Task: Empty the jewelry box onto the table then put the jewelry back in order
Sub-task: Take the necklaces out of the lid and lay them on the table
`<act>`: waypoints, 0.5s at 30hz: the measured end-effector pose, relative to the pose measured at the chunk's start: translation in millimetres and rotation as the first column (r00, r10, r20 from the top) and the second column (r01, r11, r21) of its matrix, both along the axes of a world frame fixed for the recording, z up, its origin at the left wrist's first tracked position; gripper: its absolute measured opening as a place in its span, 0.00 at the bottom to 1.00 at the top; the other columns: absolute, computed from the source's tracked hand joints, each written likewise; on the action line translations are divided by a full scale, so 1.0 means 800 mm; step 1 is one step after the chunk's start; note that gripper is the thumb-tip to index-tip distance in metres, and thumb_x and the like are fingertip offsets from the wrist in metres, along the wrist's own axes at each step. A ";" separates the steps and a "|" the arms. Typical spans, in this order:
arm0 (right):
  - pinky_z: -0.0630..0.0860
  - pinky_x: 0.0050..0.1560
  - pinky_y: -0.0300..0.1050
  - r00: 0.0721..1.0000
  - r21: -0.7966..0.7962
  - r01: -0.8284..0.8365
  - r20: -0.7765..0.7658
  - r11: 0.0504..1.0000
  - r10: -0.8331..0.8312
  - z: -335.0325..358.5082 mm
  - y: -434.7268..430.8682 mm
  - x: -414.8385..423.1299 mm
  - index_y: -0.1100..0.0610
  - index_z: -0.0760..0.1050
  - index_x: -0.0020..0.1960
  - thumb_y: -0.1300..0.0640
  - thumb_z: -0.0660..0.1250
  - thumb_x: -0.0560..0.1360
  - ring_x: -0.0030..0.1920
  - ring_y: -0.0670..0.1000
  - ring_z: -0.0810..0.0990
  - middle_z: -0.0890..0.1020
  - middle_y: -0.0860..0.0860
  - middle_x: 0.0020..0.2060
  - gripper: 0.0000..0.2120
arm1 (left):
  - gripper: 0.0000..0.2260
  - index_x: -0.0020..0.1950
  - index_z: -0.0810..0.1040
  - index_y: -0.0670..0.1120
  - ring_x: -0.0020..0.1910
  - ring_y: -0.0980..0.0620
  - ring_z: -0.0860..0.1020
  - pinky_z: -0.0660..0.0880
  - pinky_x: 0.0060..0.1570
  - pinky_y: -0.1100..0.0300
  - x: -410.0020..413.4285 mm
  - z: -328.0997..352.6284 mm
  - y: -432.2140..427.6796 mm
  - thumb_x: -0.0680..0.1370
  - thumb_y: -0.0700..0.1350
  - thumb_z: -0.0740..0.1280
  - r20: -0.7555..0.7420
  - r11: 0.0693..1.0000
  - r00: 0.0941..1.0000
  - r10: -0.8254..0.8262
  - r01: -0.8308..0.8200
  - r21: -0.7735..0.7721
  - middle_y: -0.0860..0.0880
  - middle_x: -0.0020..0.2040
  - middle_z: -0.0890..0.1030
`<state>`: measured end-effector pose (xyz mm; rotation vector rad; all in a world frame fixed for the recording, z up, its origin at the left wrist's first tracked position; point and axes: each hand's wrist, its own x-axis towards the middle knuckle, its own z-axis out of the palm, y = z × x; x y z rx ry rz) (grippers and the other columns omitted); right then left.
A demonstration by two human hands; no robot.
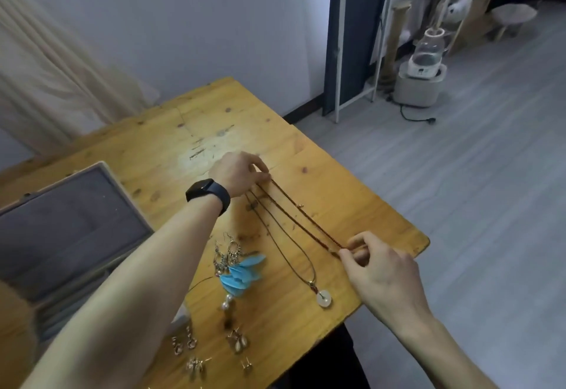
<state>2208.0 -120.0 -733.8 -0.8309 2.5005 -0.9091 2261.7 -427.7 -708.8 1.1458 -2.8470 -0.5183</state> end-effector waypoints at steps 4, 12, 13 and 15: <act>0.78 0.45 0.45 0.996 0.081 -0.065 -0.052 0.995 0.069 0.003 -0.004 0.002 0.46 0.76 0.48 0.48 0.64 0.77 0.42 0.46 0.80 0.81 0.41 0.37 0.04 | 0.05 0.53 0.85 0.55 0.46 0.51 0.78 0.76 0.41 0.57 -0.004 -0.008 -0.006 0.79 0.51 0.70 -0.038 1.000 0.999 -0.002 0.002 0.011 0.51 0.50 0.81; 0.78 0.33 0.42 0.917 -0.037 -0.253 -0.329 0.967 0.227 -0.017 -0.015 0.009 0.45 0.79 0.56 0.50 0.67 0.77 0.48 0.46 0.76 0.77 0.42 0.50 0.08 | 0.10 0.59 0.81 0.55 0.50 0.52 0.78 0.75 0.47 0.57 0.001 -0.009 -0.005 0.79 0.53 0.69 -0.094 0.999 0.995 -0.038 0.041 0.024 0.53 0.51 0.81; 0.78 0.33 0.41 0.904 -0.018 -0.263 -0.354 0.965 0.240 -0.019 -0.017 0.009 0.46 0.80 0.55 0.50 0.67 0.77 0.49 0.47 0.75 0.77 0.42 0.51 0.08 | 0.09 0.59 0.81 0.56 0.50 0.51 0.77 0.75 0.47 0.56 0.002 -0.011 -0.003 0.79 0.52 0.68 -0.082 0.999 0.995 -0.048 0.048 -0.008 0.53 0.52 0.80; 0.77 0.33 0.40 0.888 -0.001 -0.270 -0.387 0.963 0.248 -0.023 -0.016 0.009 0.47 0.80 0.50 0.50 0.67 0.77 0.48 0.47 0.74 0.77 0.41 0.50 0.05 | 0.09 0.59 0.81 0.57 0.51 0.52 0.77 0.73 0.43 0.58 0.005 -0.017 0.000 0.80 0.50 0.66 -0.058 0.996 0.997 -0.057 0.053 -0.075 0.53 0.54 0.79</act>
